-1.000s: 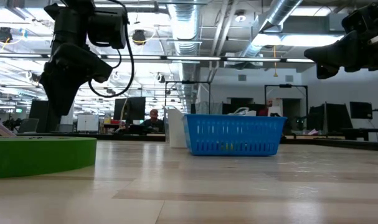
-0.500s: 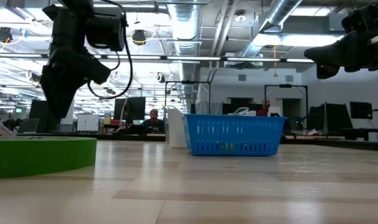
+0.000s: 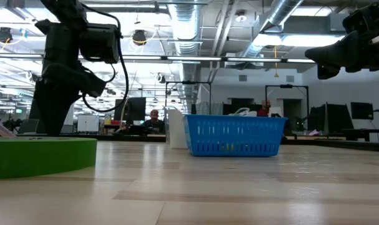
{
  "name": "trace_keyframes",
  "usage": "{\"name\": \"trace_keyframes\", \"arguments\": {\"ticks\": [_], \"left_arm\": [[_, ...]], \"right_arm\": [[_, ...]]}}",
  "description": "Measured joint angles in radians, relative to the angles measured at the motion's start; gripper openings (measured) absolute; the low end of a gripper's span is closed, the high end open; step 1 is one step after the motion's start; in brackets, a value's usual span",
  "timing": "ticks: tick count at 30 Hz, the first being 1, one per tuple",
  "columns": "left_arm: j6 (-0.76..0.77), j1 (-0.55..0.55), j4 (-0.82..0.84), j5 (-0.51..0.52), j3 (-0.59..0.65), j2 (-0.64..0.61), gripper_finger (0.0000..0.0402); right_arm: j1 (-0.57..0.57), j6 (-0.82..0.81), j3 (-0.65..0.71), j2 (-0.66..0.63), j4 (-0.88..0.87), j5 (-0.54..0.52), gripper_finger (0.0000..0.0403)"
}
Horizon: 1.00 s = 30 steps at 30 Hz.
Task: Pick and place Stapler, Stapler remover, tape
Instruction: Put the blue stapler into the blue bin
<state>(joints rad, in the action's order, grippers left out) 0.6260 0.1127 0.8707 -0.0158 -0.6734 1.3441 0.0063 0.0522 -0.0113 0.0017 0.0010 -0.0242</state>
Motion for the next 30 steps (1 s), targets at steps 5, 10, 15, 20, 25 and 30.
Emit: {"name": "trace_keyframes", "arguments": {"ticks": [5,10,15,20,25,30], "left_arm": [[-0.041,0.000,-0.054,0.000,0.039,0.000,0.0290],[-0.045,0.000,-0.082,-0.003,0.059,0.000,0.0289],[-0.071,0.000,-0.099,0.004,0.072,0.005,0.0289],[-0.078,0.000,-0.107,0.004,0.072,0.023,0.0270],[-0.078,0.000,-0.111,0.004,0.072,0.026,0.0223],[-0.077,0.000,-0.111,0.004,0.072,0.026,0.0182]], "right_arm": [[0.000,0.000,0.000,0.000,0.000,0.000,0.0001],[0.000,0.000,0.000,0.000,0.000,0.000,0.0001],[0.000,0.000,0.000,0.000,0.000,0.000,0.0001],[0.000,0.000,0.000,0.000,0.000,0.000,0.0001],[0.000,0.000,0.000,0.000,0.000,0.000,0.0001],[0.000,0.000,0.000,0.000,0.000,0.000,0.0001]]}}
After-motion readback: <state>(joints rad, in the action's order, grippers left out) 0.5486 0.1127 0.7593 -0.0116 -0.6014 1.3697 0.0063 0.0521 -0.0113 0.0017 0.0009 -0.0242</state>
